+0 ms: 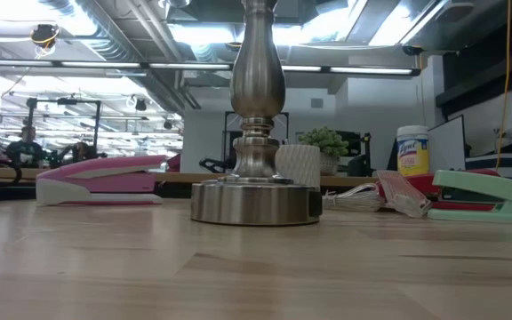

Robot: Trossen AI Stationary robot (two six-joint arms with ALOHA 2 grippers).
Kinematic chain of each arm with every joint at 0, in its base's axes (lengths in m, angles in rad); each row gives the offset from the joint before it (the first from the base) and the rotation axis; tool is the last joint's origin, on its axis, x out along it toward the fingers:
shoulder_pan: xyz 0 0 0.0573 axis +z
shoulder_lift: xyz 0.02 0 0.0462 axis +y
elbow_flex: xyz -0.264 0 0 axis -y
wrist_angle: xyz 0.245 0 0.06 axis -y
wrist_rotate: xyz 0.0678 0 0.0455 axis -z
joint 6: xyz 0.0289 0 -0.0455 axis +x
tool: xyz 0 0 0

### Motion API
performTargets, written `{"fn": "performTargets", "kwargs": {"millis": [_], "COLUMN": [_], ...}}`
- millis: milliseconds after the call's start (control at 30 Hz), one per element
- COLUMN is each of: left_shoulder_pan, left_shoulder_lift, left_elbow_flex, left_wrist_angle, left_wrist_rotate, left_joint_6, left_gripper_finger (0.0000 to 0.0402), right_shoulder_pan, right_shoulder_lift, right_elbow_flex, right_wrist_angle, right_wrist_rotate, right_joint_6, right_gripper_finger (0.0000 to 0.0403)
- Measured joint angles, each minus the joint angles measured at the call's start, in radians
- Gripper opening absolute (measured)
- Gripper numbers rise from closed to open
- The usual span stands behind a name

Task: Screw lightbulb
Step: Insert the lightbulb into the lamp socket

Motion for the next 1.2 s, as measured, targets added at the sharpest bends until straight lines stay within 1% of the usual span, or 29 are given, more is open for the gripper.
{"fn": "performTargets", "kwargs": {"millis": [333, 1200], "left_shoulder_pan": [-0.017, -0.016], "left_shoulder_lift": [0.0, 0.0], "left_elbow_flex": [0.0, 0.0], "left_wrist_angle": [-0.009, -0.006], "left_wrist_rotate": [0.0, 0.0], "left_joint_6": [0.005, -0.004], "left_gripper_finger": [0.0045, 0.0045], "right_shoulder_pan": [0.002, 0.002], "right_shoulder_lift": [0.0, 0.0], "right_elbow_flex": [0.0, 0.0], "right_wrist_angle": [0.0, -0.005], "right_wrist_rotate": [0.001, 0.002], "right_joint_6": [0.003, 0.005], "right_gripper_finger": [0.001, 0.001]}}
